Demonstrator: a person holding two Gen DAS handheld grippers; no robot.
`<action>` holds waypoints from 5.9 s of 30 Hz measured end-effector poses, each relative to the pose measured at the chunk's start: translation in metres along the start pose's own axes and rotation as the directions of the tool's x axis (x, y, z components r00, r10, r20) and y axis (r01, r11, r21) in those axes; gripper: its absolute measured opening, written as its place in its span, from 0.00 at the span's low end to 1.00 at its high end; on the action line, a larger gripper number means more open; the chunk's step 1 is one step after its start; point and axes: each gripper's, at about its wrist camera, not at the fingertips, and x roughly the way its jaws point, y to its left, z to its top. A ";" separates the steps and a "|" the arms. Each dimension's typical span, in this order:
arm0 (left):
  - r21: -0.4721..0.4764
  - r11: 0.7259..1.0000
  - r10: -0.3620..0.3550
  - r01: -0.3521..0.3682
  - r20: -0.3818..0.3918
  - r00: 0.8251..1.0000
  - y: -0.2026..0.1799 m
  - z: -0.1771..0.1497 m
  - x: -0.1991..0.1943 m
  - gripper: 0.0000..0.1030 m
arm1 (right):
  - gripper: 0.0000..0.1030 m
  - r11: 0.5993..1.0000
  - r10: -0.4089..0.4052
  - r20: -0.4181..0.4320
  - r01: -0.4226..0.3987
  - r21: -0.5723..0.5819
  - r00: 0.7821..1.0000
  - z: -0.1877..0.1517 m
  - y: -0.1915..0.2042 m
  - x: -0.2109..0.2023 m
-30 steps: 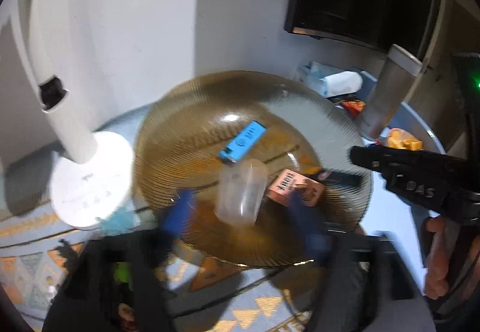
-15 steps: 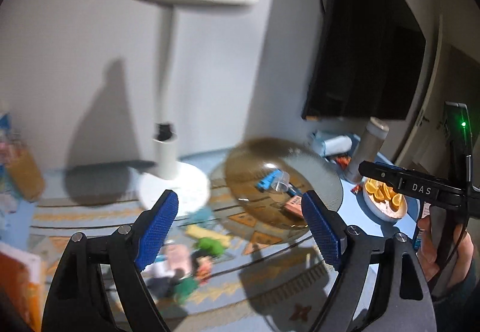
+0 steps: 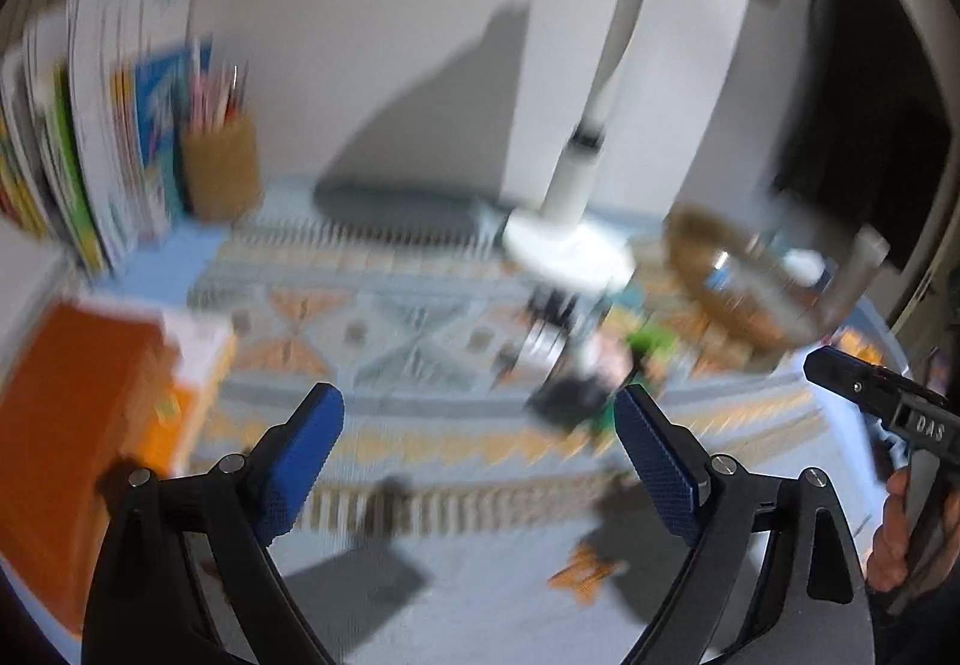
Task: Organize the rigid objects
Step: 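Open both grippers to drop the cup and lighter into the bowl, then grasp the black round figure with the left gripper while the right gripper grasps the red-clothed figurine, then lift both figures and carry them over the golden bowl, then open both grippers to drop the figures into the bowl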
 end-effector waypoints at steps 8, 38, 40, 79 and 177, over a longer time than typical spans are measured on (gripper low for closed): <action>-0.002 0.999 -0.045 0.045 -0.108 0.993 0.004 -0.033 0.057 0.88 | 0.59 0.998 -0.056 -0.077 0.054 -0.021 0.996 -0.052 -0.007 0.053; -0.054 0.915 -0.395 0.400 -0.320 0.861 -0.028 0.011 0.132 0.51 | 0.48 0.923 0.246 -0.266 -0.141 0.359 0.932 0.014 -0.040 0.157; -0.053 0.916 -0.393 0.398 -0.323 0.861 -0.030 0.011 0.136 0.51 | 0.47 0.930 0.231 -0.257 -0.136 0.341 0.938 0.015 -0.038 0.157; 0.078 0.980 -0.154 0.181 -0.273 0.950 -0.034 -0.062 0.039 0.58 | 0.69 0.998 -0.062 -0.258 0.066 0.007 0.964 -0.098 -0.055 0.013; 0.025 0.998 0.064 -0.063 -0.027 0.998 -0.009 -0.029 0.053 0.88 | 0.84 0.990 -0.099 -0.083 0.106 0.095 0.992 -0.058 -0.036 0.040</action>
